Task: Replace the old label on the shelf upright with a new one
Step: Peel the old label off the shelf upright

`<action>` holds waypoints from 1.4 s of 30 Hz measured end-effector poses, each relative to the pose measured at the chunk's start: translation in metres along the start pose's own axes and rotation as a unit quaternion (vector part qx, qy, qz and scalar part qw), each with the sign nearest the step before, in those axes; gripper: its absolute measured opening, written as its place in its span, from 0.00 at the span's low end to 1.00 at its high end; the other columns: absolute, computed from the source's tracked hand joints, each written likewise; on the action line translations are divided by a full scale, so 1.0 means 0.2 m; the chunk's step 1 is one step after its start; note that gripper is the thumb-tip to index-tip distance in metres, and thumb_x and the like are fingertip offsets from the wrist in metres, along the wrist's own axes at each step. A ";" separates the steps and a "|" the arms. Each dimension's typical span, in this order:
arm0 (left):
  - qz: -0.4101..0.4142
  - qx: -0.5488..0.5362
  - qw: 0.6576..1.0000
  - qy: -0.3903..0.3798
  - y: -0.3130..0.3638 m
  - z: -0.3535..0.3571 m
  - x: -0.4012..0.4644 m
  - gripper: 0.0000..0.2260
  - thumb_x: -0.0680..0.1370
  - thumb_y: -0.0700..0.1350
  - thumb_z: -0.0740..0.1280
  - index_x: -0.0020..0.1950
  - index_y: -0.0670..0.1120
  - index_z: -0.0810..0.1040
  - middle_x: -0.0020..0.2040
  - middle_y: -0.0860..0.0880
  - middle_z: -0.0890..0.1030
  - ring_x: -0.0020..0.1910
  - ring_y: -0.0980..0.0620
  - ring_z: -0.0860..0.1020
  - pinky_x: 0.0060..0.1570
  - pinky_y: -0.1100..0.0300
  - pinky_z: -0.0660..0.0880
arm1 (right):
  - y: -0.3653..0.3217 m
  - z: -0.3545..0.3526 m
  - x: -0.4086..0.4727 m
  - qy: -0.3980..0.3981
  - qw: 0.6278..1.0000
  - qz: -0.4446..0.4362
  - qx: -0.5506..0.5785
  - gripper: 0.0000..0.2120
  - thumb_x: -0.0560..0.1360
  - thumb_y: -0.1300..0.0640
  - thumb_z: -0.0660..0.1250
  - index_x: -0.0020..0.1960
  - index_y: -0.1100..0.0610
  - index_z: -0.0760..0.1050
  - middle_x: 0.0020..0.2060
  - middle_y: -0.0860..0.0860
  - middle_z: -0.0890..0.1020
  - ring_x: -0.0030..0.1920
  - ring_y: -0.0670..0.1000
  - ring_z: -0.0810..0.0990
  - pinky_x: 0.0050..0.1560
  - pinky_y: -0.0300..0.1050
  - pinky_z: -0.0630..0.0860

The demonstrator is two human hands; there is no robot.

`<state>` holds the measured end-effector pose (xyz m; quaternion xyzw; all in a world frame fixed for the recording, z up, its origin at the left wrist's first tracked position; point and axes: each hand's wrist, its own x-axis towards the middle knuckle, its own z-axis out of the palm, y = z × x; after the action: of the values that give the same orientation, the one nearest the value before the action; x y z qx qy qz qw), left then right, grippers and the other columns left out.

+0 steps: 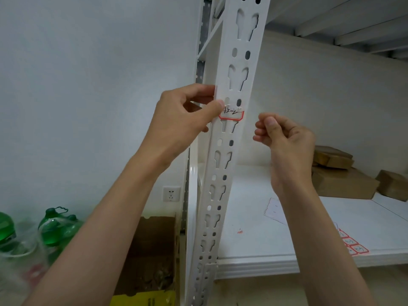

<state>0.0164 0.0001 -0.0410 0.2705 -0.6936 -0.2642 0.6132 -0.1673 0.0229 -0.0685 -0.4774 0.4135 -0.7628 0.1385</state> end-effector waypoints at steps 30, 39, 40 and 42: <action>-0.061 -0.329 0.940 -0.071 0.00 0.19 -0.08 0.20 0.84 0.43 0.46 0.57 0.44 0.77 0.48 0.48 0.85 0.47 0.54 0.83 0.46 0.64 0.78 | -0.19 0.32 -0.18 -0.070 0.990 -0.089 -0.085 0.19 0.75 0.57 0.67 0.65 0.54 0.69 0.55 0.51 0.78 0.54 0.51 0.78 0.49 0.41 0.78; -0.074 -0.316 0.941 -0.097 -0.01 0.16 -0.08 0.21 0.85 0.44 0.44 0.60 0.47 0.76 0.50 0.49 0.85 0.49 0.55 0.83 0.45 0.65 0.77 | -0.18 0.33 -0.17 -0.092 0.990 -0.087 -0.061 0.17 0.76 0.56 0.64 0.63 0.50 0.65 0.58 0.53 0.76 0.55 0.52 0.78 0.52 0.48 0.80; -0.076 -0.312 0.942 -0.095 -0.01 0.16 -0.08 0.20 0.84 0.44 0.45 0.60 0.47 0.76 0.51 0.49 0.85 0.49 0.55 0.83 0.45 0.64 0.78 | -0.18 0.33 -0.17 -0.094 0.990 -0.084 -0.060 0.17 0.76 0.57 0.63 0.63 0.49 0.64 0.58 0.52 0.76 0.57 0.52 0.77 0.54 0.49 0.80; -0.078 -0.278 0.954 -0.082 0.00 0.16 -0.08 0.18 0.83 0.46 0.49 0.63 0.47 0.76 0.56 0.48 0.85 0.53 0.53 0.83 0.49 0.60 0.80 | -0.17 0.32 -0.16 -0.103 0.993 -0.052 -0.034 0.16 0.78 0.58 0.62 0.63 0.46 0.63 0.58 0.48 0.76 0.57 0.46 0.78 0.55 0.47 0.80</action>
<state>-0.0143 0.0119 -0.0563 0.1201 -0.6175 -0.5152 0.5822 -0.0899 0.0318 -0.0490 -0.5788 0.3971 -0.7012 0.1248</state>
